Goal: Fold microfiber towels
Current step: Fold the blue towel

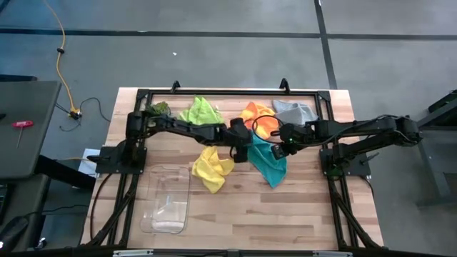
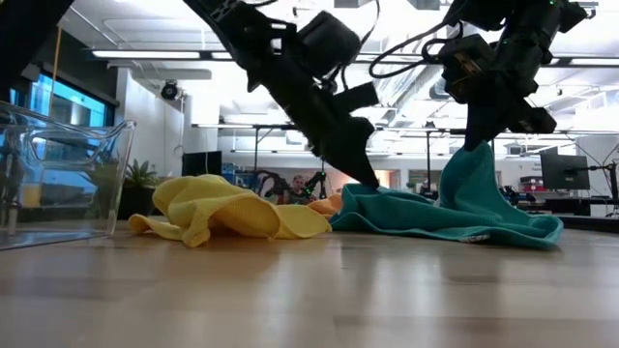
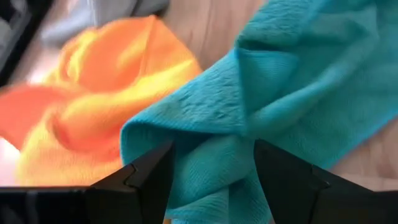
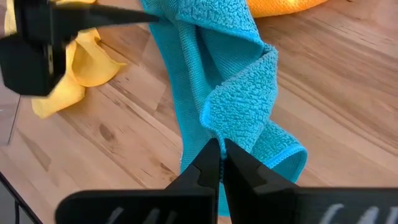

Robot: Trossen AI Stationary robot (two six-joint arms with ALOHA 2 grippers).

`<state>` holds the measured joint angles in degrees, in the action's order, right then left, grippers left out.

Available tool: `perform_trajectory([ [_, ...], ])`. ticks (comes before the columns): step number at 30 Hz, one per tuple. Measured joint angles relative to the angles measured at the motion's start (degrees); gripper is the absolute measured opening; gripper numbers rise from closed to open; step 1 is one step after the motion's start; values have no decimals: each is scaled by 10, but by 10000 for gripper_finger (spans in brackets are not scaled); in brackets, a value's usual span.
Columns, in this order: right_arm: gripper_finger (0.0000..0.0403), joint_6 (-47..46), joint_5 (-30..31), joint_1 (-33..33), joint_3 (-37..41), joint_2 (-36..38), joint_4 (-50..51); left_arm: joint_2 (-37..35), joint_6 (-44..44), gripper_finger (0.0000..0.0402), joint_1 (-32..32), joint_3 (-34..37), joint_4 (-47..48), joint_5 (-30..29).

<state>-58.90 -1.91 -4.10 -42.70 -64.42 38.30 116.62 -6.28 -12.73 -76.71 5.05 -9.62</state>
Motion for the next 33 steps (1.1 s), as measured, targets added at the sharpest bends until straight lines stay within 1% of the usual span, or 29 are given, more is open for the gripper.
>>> perform_trajectory([
  [4,0,0,4,0,0,0,0,0,61,209,-21,0,-4,34],
  [11,0,5,5,0,0,0,-2,0,114,209,-30,0,-22,105],
  [14,0,9,5,0,0,0,-2,7,146,209,-29,-1,-27,110],
  [16,0,9,5,0,0,0,-4,11,171,209,-33,0,-14,122],
  [19,0,9,5,0,0,0,-9,21,205,209,-40,-5,-20,141],
  [20,0,9,5,0,0,0,-11,21,218,209,-43,-7,-11,142],
  [24,0,9,5,0,0,0,-24,21,251,209,-54,-20,-21,148],
  [28,0,9,5,0,0,0,-32,21,287,209,-67,-33,-18,202],
  [33,0,9,5,0,0,0,-33,27,303,209,-69,-33,-1,244],
])
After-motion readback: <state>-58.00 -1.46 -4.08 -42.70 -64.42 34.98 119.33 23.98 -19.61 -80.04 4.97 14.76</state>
